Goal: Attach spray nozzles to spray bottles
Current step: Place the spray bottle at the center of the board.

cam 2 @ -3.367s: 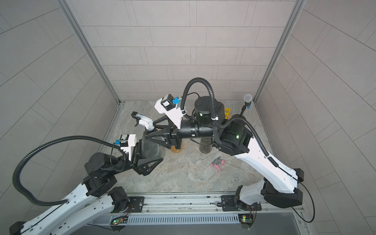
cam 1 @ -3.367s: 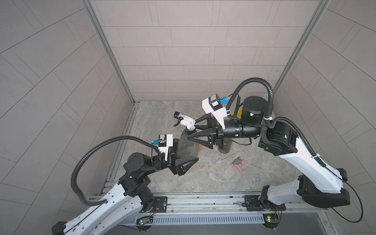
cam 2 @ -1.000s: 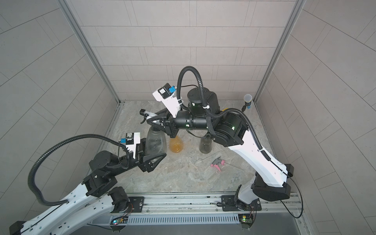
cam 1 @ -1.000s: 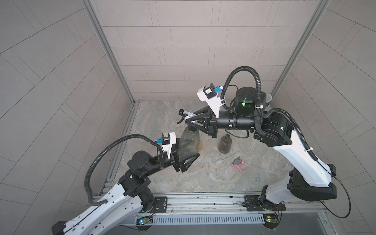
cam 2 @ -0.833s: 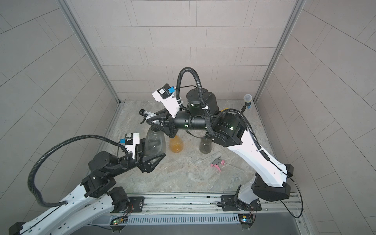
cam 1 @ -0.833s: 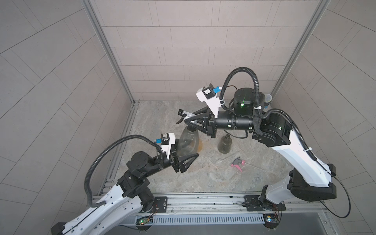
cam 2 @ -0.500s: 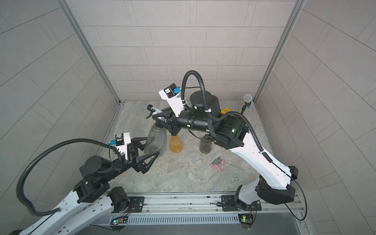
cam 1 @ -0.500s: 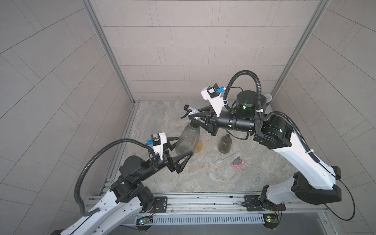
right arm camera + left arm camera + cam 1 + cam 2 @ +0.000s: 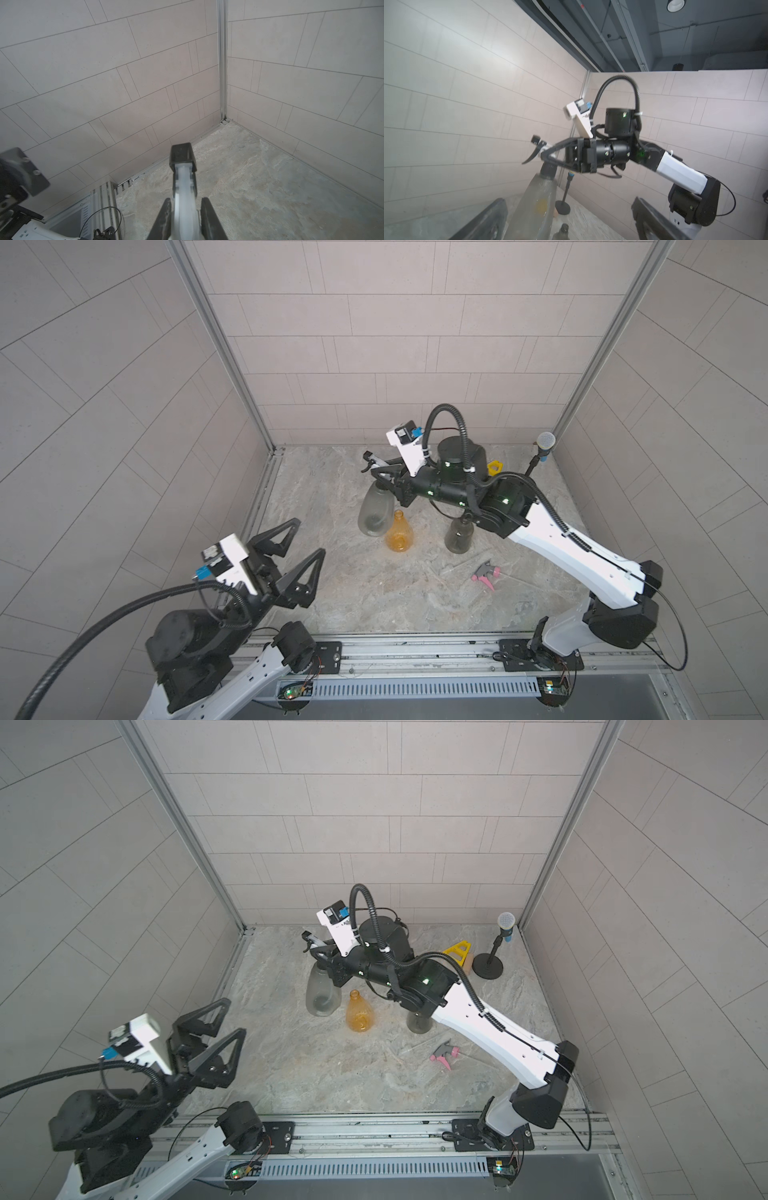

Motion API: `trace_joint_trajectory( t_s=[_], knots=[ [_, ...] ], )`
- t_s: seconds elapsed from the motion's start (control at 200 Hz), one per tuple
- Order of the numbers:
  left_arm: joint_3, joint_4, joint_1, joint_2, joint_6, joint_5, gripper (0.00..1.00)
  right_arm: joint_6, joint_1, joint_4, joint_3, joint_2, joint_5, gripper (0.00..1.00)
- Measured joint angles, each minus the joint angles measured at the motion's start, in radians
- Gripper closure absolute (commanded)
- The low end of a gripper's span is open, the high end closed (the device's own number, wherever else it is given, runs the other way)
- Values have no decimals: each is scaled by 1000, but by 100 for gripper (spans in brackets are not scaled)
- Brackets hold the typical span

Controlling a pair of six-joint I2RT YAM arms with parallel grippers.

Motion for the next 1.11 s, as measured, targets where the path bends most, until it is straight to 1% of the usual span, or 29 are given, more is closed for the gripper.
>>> trace_joint_trajectory(
  t_s=[0.095,0.265,0.48,0.63,0.861,1.106],
  knots=[
    [32,-18,0,-32,21,-41,0,-27,29,71,1,100,29,96],
    [37,-44,0,-72,38,-70,0,-78,65,190,-1,262,109,95],
    [50,-85,0,-74,59,-85,0,-115,75,359,-1,431,225,94],
    [52,-105,0,-74,68,-91,0,-119,74,412,24,534,290,93],
    [51,-132,0,-91,69,-102,0,-109,74,452,40,606,328,91],
    [51,-138,0,-92,76,-107,0,-106,74,469,47,615,334,80]
  ],
)
